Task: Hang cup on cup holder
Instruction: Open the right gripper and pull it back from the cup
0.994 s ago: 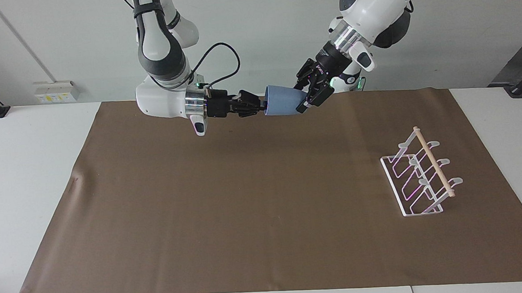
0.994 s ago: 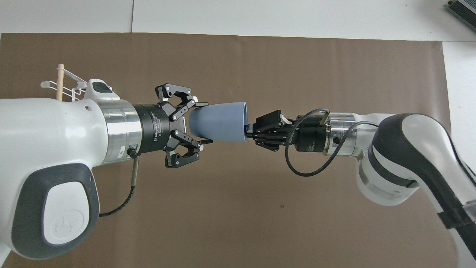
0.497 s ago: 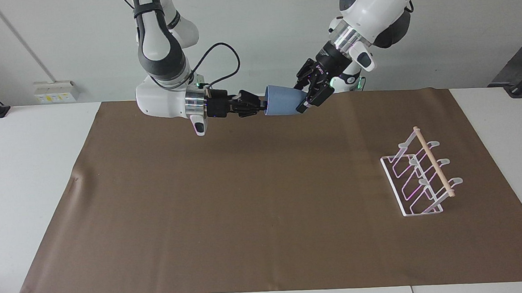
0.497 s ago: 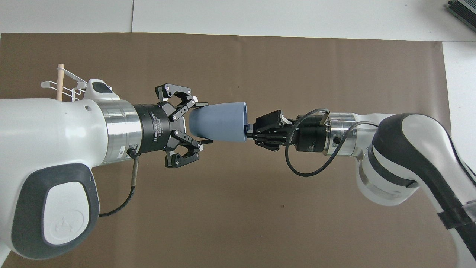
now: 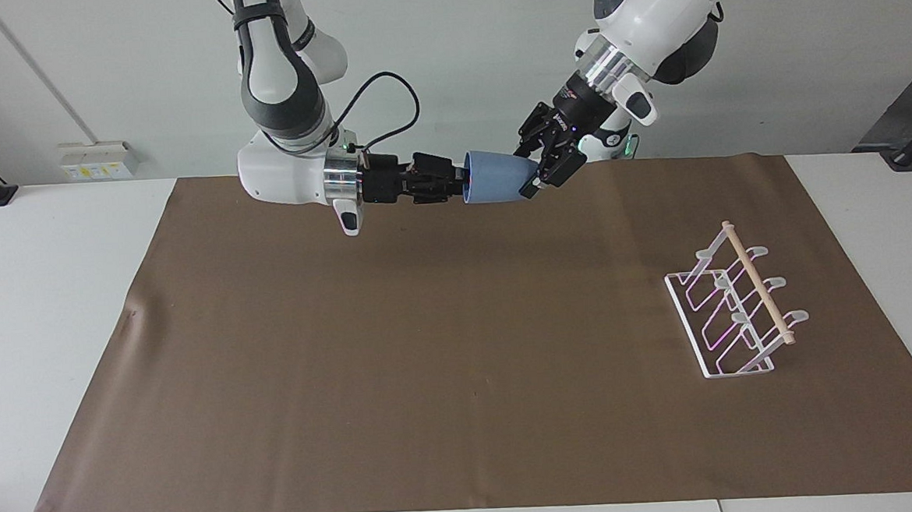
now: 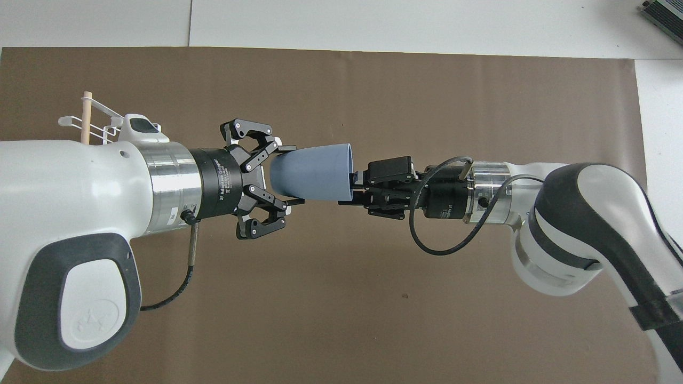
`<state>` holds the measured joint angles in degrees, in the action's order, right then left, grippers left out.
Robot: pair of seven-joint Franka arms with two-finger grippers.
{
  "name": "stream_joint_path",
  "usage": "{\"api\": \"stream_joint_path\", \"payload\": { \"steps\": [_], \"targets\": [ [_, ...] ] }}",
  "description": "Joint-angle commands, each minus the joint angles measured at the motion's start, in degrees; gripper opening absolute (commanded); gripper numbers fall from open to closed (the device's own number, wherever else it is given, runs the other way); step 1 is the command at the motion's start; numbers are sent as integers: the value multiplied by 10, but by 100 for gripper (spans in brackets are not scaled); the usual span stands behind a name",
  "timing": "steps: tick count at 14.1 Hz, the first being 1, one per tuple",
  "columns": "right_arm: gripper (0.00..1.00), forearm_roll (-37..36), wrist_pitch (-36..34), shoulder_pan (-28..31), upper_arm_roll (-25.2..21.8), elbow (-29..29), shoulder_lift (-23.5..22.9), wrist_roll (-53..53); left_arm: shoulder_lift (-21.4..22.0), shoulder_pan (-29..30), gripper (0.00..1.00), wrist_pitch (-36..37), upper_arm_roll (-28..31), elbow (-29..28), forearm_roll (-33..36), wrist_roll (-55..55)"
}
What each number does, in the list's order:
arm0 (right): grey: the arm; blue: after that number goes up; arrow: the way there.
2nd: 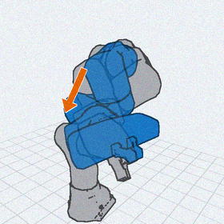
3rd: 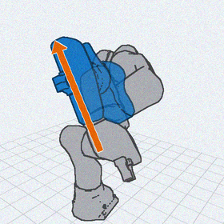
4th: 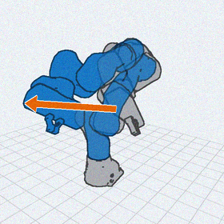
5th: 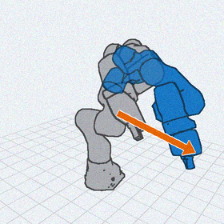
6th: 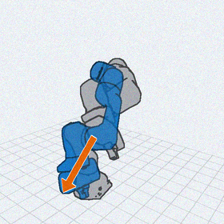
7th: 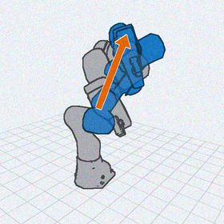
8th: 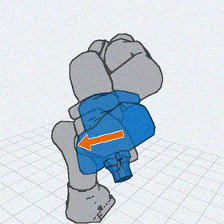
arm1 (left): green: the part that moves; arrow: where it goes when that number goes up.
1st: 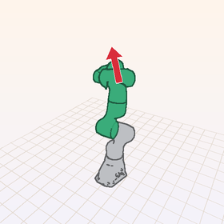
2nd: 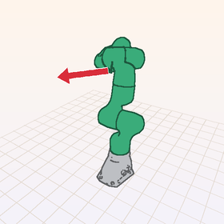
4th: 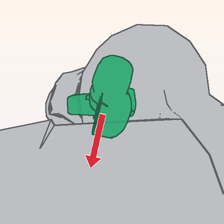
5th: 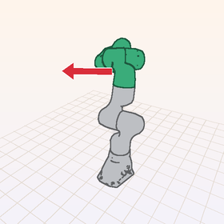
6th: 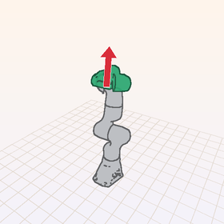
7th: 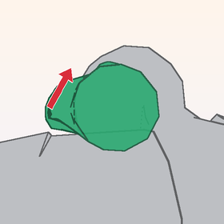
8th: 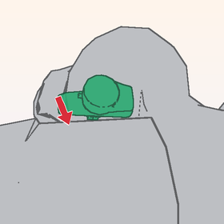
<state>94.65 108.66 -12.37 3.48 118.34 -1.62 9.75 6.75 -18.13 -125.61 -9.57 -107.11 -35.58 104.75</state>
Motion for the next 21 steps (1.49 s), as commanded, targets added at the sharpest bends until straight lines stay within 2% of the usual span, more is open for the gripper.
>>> {"api": "stream_joint_path", "payload": {
  "steps": [1,7,9,10,11,16,21],
  "targets": [
    [84,10,-6,8,2,9,12,-8,9,-5,0,-9,3,-8,10,16],
    [84,-35,-38,34,1,9,12,-5,9,-1,0,-9,4,-8,11,6],
    [86,-85,-74,63,0,6,11,-3,9,1,0,-8,5,-9,29,-7],
    [90,-114,-84,74,1,1,11,-4,9,2,0,-8,5,-11,39,-8],
    [100,-151,-89,80,0,-11,11,-5,9,2,0,-7,7,-12,52,-9],
    [100,-340,-76,90,-3,-72,3,-46,9,42,0,-5,8,-15,162,-46],
    [100,-599,-41,88,0,-160,-18,-126,9,64,0,-7,8,-20,295,-74]
  ]
}}
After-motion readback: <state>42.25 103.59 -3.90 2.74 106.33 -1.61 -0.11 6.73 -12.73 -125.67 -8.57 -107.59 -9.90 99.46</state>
